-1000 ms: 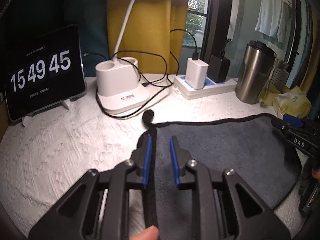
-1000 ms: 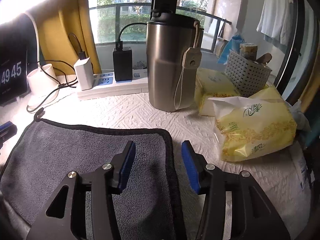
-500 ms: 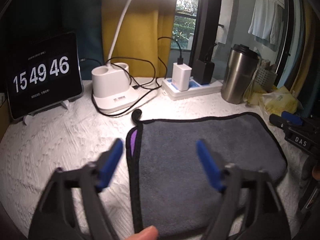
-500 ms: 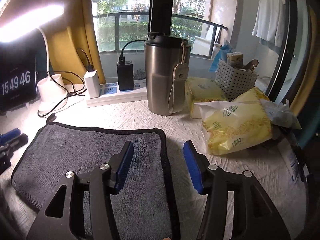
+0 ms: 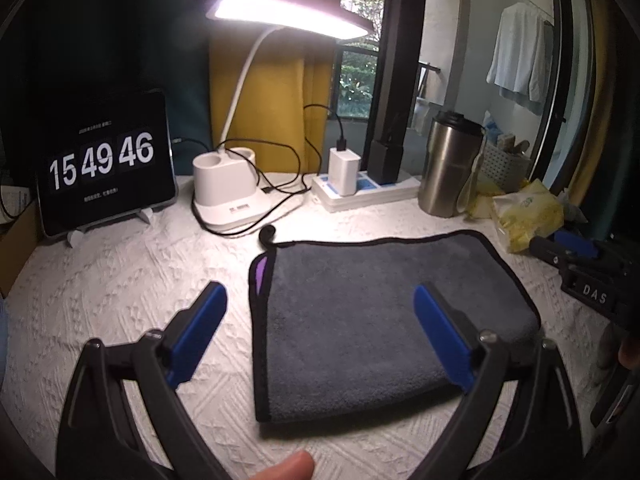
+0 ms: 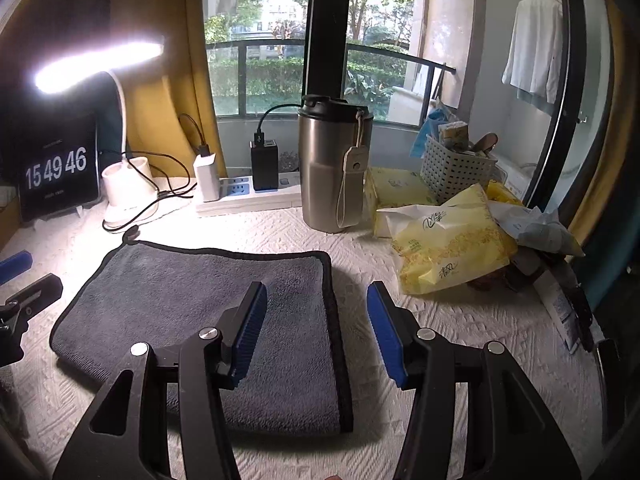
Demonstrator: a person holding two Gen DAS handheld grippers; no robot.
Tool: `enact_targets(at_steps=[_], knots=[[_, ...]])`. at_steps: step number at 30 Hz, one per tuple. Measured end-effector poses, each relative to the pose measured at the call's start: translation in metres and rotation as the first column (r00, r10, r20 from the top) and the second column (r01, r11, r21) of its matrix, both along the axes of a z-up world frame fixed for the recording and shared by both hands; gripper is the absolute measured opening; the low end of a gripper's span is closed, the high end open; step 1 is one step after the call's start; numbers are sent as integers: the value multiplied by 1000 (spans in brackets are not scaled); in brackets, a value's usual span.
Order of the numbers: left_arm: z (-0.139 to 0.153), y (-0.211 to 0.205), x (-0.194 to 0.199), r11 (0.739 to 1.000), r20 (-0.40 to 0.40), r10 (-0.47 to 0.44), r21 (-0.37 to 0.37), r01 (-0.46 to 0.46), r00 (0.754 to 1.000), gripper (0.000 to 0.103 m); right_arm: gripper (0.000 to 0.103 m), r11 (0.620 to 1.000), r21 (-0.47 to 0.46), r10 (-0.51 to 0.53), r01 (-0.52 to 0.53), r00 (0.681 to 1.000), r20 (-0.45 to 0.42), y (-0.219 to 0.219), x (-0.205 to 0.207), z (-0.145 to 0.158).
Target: Fold towel
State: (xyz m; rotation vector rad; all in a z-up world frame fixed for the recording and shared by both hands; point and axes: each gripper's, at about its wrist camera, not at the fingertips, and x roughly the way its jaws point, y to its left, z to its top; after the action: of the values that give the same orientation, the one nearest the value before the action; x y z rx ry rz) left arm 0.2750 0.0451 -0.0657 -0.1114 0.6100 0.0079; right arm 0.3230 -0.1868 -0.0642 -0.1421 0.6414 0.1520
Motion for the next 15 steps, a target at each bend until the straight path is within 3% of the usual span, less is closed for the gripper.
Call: enact_targets(at_steps=[15], knots=[[25,-14,-46,1000,55,-3,6,3,998,96,55,1000,20,20,-21,998,53,-8,-50,20]])
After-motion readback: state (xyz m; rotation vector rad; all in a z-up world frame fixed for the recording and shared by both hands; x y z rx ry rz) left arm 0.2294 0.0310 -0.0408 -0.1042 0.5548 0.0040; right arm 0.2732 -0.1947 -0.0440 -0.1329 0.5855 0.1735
